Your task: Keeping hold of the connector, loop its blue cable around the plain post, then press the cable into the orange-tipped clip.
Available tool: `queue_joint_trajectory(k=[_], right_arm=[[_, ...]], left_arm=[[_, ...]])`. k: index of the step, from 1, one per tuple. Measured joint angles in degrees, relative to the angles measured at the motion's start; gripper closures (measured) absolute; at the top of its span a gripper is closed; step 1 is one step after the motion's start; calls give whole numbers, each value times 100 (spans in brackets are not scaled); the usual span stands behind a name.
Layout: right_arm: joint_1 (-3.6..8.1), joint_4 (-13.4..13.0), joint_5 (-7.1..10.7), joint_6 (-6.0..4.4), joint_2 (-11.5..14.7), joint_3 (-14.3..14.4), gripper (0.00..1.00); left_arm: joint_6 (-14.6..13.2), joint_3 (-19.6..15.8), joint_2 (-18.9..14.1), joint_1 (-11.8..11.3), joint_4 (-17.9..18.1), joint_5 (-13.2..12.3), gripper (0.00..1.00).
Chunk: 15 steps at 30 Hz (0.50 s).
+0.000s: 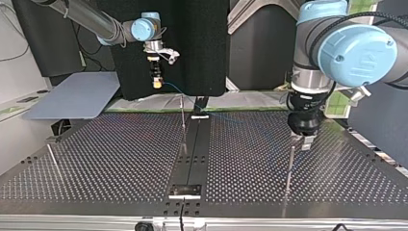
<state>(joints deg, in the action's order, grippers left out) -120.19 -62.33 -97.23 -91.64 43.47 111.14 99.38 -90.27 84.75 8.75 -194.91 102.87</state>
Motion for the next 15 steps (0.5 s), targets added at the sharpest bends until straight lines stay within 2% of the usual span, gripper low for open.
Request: queue_joint_trajectory(k=[9,15], right_arm=[[0,6,1,4,0,-9,100],[0,24,-2,10,0,-11,100]], left_arm=[[-115,1,170,-1,-514,8,1],[-135,1,173,-5,-604,12,1]])
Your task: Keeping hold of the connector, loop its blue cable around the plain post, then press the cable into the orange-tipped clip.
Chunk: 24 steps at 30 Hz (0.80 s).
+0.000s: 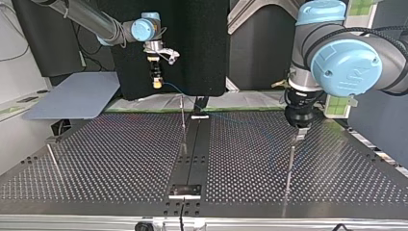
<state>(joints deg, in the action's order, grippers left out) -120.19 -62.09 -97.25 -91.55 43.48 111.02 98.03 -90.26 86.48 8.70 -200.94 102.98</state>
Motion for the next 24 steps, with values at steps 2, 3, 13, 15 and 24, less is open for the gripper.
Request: queue_joint_trajectory(k=[2,3,13,15,24], right_arm=[[1,1,-1,1,0,-2,100],[0,0,0,-1,0,-2,100],[0,2,3,3,0,-2,100],[0,6,3,4,0,0,100],[0,16,3,3,0,0,100]], left_arm=[[-1,0,-1,0,-4,2,1],[0,0,-2,-1,-5,3,1],[4,-4,-25,15,-27,271,1],[-1,-5,-39,17,-49,376,1],[-97,-3,-138,19,-109,851,1]])
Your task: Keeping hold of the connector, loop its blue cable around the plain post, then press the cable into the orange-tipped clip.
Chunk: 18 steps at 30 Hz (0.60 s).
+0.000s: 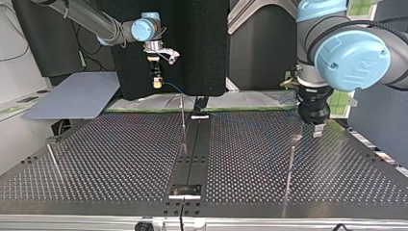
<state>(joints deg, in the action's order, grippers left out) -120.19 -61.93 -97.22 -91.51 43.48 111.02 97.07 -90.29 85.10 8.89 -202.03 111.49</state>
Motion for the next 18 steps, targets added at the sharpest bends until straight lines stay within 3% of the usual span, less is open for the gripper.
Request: queue_joint_trajectory(k=[18], right_arm=[[2,1,0,0,0,-1,100]], left_arm=[[-32,-3,-14,34,6,122,1]])
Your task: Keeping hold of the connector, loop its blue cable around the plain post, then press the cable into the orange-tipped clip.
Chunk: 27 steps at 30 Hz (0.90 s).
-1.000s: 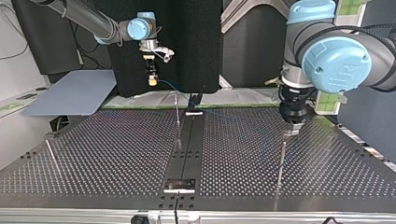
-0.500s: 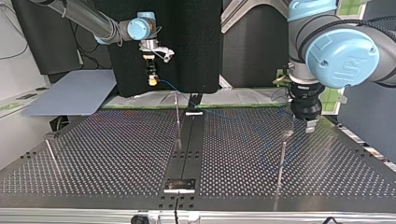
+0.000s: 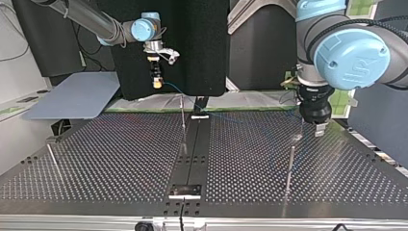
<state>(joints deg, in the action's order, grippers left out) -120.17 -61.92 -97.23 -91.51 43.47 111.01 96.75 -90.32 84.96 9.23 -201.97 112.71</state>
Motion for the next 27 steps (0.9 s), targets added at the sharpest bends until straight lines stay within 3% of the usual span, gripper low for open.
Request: queue_joint_trajectory(k=[4,10,20,27], right_arm=[[-1,-4,-2,0,0,-1,100],[-2,-12,-5,-6,0,-3,100],[-18,-27,-8,-24,0,-7,100],[-33,-16,-8,-36,0,-18,100]], left_arm=[[-130,0,2,16,76,-80,1],[-466,11,8,79,331,-397,1],[-1018,169,159,370,820,-923,1],[-1391,486,512,710,1117,-768,1]])
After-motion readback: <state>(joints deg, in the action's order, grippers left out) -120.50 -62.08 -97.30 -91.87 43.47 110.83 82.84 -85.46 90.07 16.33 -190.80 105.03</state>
